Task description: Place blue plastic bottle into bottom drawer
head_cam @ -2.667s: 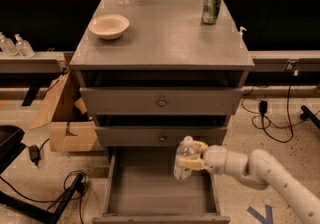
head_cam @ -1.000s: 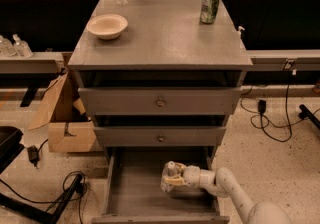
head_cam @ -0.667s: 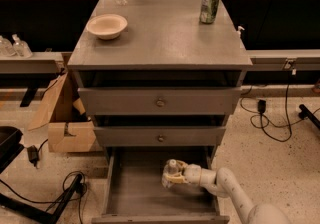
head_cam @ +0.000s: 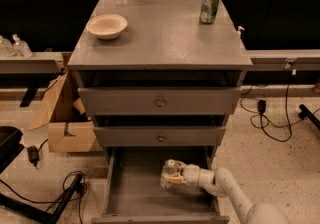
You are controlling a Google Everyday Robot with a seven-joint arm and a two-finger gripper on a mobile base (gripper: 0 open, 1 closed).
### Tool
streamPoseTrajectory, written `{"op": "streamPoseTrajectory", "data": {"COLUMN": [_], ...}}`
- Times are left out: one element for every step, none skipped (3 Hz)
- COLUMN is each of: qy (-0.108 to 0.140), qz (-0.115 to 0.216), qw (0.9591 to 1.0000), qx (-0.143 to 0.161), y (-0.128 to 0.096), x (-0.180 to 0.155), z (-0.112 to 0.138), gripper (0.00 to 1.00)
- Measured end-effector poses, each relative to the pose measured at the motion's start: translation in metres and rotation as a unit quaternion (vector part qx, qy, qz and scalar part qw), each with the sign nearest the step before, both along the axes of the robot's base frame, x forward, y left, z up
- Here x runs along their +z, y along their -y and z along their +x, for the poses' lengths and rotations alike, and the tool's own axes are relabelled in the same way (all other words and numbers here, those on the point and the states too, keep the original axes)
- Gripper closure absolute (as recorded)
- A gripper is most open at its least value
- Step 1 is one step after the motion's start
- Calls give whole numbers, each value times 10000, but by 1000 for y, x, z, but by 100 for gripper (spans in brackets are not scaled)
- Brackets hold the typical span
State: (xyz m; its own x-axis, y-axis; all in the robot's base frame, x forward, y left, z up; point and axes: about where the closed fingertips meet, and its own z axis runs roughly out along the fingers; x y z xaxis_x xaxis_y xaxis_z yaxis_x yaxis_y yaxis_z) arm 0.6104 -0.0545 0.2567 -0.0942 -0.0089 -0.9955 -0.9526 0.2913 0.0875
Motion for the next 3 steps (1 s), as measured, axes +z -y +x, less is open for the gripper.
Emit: {"op": "streamPoseTrajectory", "data": {"qy": [-4, -8, -10], "qz": [11, 21, 26], "qw": [10000, 10000, 10000], "qx": [21, 41, 51], "y": [-3, -6, -7], "x": [0, 0, 0], "z": [0, -1, -1], "gripper": [27, 5, 0]}}
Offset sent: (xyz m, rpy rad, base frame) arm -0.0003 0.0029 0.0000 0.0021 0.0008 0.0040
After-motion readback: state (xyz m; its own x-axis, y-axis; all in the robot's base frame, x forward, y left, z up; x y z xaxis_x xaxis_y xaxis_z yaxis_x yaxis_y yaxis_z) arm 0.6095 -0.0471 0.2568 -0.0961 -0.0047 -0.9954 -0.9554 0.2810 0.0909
